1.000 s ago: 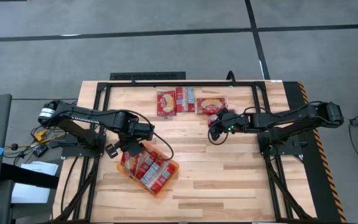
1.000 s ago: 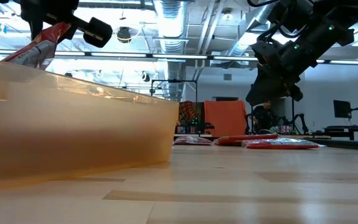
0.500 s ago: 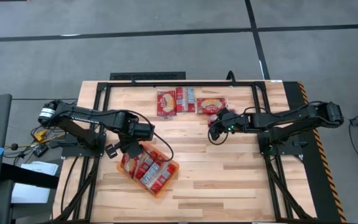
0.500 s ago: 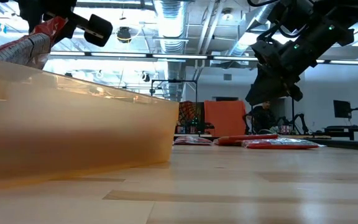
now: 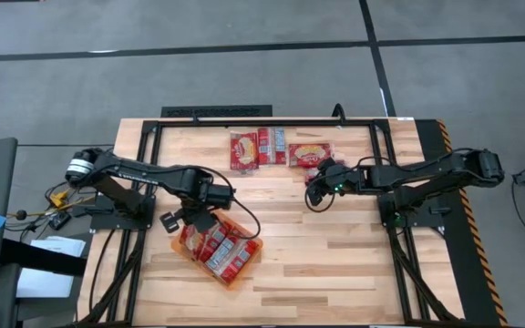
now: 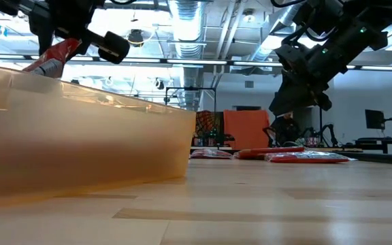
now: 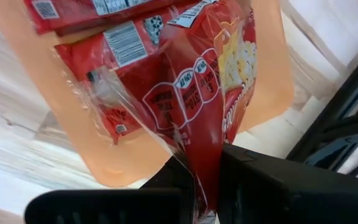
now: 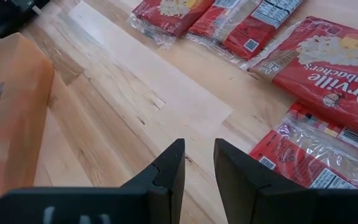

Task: Sort popcorn bags into baskets
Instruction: Put the popcorn bag into the orange bin

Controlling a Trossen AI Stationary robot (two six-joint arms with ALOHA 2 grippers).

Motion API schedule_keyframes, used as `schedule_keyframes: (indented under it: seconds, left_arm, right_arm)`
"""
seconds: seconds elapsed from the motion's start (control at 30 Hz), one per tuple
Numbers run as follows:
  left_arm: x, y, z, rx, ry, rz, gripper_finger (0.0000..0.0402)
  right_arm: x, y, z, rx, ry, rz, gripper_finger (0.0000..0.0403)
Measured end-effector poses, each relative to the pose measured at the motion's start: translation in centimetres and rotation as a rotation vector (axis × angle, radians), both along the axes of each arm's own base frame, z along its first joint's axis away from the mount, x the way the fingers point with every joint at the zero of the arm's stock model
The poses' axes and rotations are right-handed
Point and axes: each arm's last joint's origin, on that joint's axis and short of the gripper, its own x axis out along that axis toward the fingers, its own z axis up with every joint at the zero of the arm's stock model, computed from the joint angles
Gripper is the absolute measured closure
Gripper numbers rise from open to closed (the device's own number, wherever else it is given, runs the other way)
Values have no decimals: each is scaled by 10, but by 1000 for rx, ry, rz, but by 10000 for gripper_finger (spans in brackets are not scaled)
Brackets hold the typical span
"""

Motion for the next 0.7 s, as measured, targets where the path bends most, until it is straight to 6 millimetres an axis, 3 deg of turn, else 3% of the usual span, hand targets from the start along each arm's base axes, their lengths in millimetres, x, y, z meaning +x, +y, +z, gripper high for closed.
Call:
schedule_keyframes:
  seconds: [0.3, 0.7]
  left_arm:
    - [2, 0, -5, 3, 33, 12, 370]
    - [5, -1, -4, 12, 7, 86, 257]
  right_arm:
    - [-1, 1, -1, 1, 10, 6, 290]
    - [-1, 1, -1, -2, 14, 10, 290]
